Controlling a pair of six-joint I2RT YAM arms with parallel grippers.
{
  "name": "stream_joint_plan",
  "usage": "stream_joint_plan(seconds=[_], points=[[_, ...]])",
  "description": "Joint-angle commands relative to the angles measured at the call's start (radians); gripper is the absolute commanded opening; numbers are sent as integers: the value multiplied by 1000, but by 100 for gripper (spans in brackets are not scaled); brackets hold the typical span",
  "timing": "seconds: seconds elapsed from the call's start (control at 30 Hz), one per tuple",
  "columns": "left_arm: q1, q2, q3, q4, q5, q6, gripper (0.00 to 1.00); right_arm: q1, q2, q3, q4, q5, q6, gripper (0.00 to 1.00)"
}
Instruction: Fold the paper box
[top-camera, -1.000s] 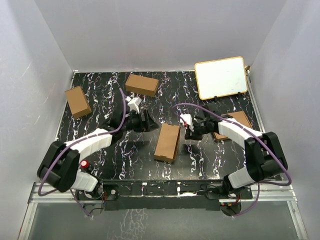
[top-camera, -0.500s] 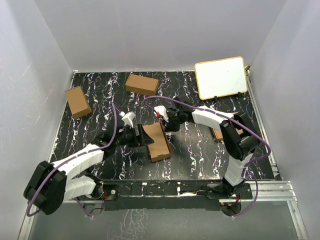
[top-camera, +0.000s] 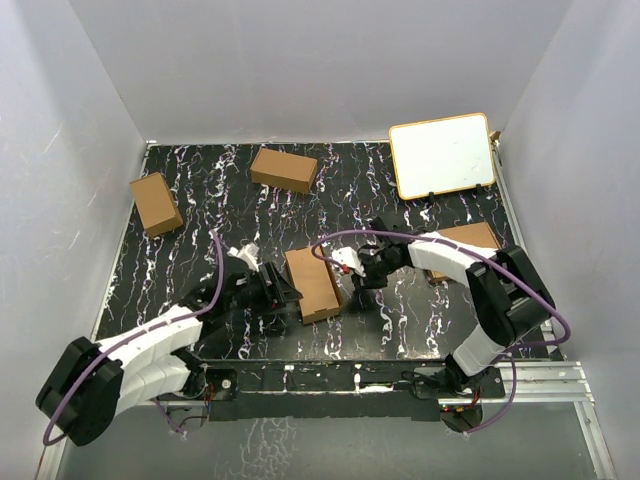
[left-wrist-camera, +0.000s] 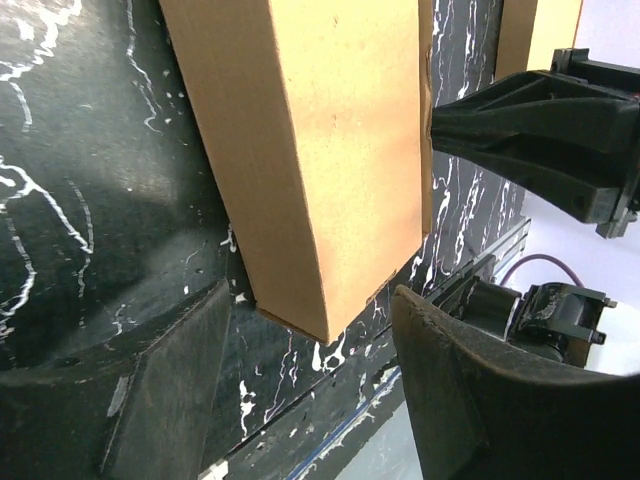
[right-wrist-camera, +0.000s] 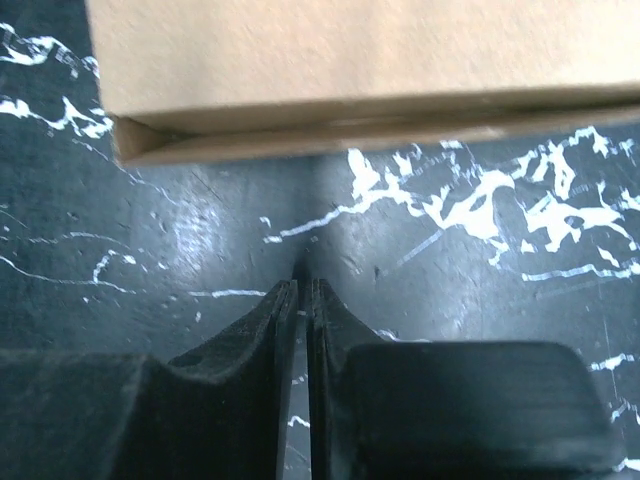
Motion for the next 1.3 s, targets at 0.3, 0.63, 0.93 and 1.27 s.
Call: stream_joint_plan(seconds=[0.3,0.63,0.93,1.27], points=[[-160,303,93,240,-79,-118,35,271,48,45,117,45,194,12],[-215,247,96,202,-214,-102,43,154,18,60,86,82,192,14],[-130,119,165,22,-260,51,76,-15,-31,47,174,66,240,20],[82,420,306,132,15,144,67,15,261,373,-46,10,-119,22]])
